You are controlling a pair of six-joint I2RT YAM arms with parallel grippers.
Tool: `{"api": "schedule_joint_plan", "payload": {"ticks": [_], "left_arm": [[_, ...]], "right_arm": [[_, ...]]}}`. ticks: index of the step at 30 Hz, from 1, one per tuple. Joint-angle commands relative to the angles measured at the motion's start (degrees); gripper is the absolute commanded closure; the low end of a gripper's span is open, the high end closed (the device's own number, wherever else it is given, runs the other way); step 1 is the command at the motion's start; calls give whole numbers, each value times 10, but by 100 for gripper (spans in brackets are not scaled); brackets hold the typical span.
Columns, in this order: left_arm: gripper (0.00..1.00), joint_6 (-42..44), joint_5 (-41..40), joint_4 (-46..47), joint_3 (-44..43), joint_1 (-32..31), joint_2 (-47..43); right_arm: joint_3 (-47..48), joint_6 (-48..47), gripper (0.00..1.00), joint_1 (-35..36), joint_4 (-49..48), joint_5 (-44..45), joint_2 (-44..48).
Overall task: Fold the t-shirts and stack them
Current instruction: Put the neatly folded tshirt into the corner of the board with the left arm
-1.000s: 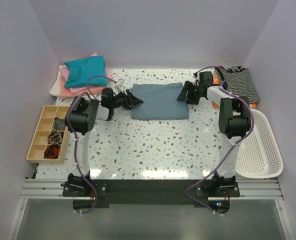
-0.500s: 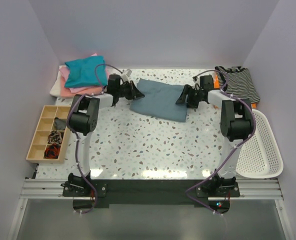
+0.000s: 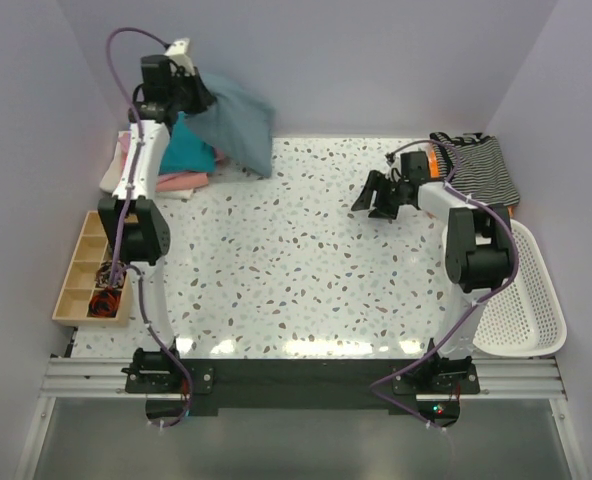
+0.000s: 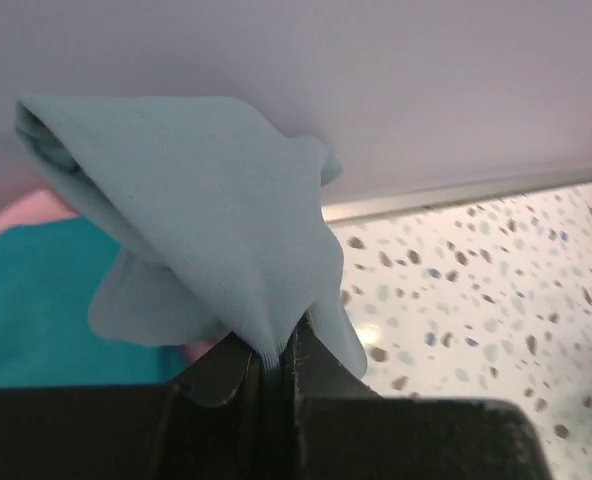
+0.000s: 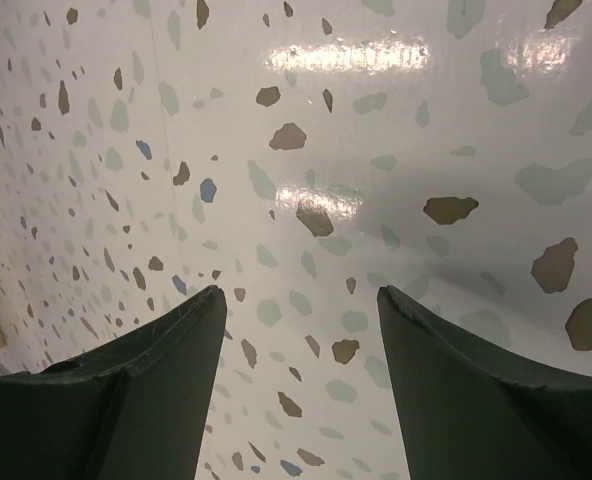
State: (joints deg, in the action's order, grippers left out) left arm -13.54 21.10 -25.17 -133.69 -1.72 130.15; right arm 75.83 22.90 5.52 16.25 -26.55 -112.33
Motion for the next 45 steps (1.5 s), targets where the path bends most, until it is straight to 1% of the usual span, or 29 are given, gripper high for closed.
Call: {"api": "schedule_joint_plan", "payload": {"ticks": [1,2,7,8,10,11,13,16,19,20,21,23,24,25,26,27,28,29,30,31,32,35,37,38,39,40,42,43,45], "left_arm": [[100,28,11,-36,-57,108,22],[100,34,10,-30,-50,137,19],[100,51,19,-19,-24,221,38],[86,47,16,-20,-19,230,41],[42,32,17,4,18,241,35],[0,31,9,12,33,241,21],[0,15,-2,25,65,241,8],[0,-14,18,49,112,240,-21],[0,-31,20,75,185,215,-80],[0,-23,-8,79,205,203,-119],[0,-16,-16,94,247,188,-142],[0,2,-37,104,286,134,-209],[0,12,-70,104,321,115,-230],[0,14,-86,108,343,77,-253],[0,11,-98,118,369,60,-303],[0,8,-94,152,430,42,-331],[0,6,-97,171,464,4,-360],[0,4,-106,189,494,-14,-413],[0,7,-116,206,538,-34,-436],[0,7,-127,204,553,-64,-458],[0,4,-128,202,566,-78,-491],[0,12,-150,197,621,-136,-557],[0,10,-157,205,677,-172,-605],[0,-4,-171,218,737,-201,-632],[0,-7,-176,224,756,-210,-654],[0,-16,-203,222,788,-219,-665],[0,-14,-210,222,816,-243,-687],[0,-15,-246,208,830,-249,-691],[0,-12,-282,209,854,-281,-720]], "right_arm": [[-1,0,33,12,-7,-11,15],[1,1,33,13,-6,-12,12],[14,-3,33,30,-3,-18,-10],[14,-3,33,33,-2,-18,-12],[12,-7,33,38,1,-13,-12],[12,-10,34,40,4,-11,-10],[6,-15,33,42,11,3,-6],[-3,-22,33,42,17,24,9],[-16,-27,33,48,19,44,38],[-19,-31,33,52,24,60,47],[-22,-33,33,54,27,69,63],[-28,-41,33,64,33,95,83],[-38,-43,33,69,33,106,106],[-43,-44,33,78,35,118,119],[-49,-49,33,84,36,133,131],[-63,-51,33,90,36,159,147],[-72,-53,32,100,36,172,175],[-89,-58,32,104,36,180,192],[-99,-58,32,107,36,189,206],[-110,-58,32,110,39,193,236],[-131,-58,32,110,39,198,250],[-183,-54,32,113,38,221,313],[-213,-48,32,115,23,232,346],[-254,-35,31,115,11,234,390],[-266,-29,31,118,2,234,416],[-284,-28,30,119,0,234,427],[-297,-28,30,125,2,248,446],[-310,-28,30,126,2,257,465],[-322,-30,30,128,4,269,486]]}}
